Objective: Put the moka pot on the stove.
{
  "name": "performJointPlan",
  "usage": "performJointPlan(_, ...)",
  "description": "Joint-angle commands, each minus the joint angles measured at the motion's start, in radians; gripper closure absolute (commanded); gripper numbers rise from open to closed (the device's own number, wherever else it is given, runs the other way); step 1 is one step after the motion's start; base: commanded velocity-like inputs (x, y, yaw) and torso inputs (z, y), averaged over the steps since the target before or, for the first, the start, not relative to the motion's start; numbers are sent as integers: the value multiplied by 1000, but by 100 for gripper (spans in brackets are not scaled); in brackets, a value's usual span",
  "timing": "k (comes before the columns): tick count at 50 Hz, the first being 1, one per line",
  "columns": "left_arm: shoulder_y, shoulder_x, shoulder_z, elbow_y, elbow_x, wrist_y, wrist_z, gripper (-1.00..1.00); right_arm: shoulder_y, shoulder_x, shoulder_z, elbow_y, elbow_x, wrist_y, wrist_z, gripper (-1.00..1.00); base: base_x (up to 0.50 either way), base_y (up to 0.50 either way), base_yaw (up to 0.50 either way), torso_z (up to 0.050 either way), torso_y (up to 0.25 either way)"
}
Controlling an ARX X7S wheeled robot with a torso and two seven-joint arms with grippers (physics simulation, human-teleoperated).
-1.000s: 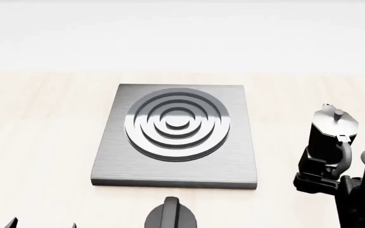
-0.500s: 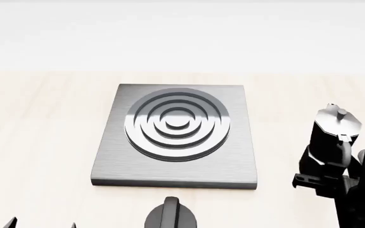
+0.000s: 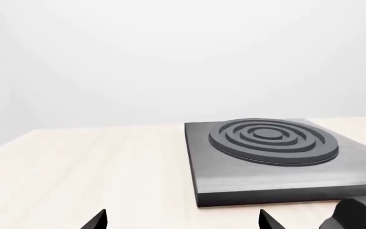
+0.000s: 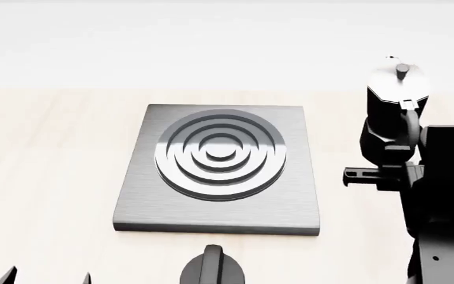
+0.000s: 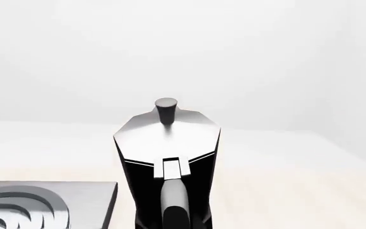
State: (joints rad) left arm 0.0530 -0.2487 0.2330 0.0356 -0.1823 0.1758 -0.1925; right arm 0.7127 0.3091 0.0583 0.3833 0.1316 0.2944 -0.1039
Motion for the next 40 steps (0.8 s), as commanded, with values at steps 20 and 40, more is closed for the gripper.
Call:
performJointPlan(20, 9, -12, -3, 33, -23, 10, -7, -100, 294, -134, -192, 219, -76, -82, -64, 100, 0, 0, 0, 0, 1)
performJointPlan(40, 6, -21, 1, 39, -29, 4, -16, -100, 413, -224, -196, 560, -29, -313, -110, 100, 0, 0, 0, 0, 1)
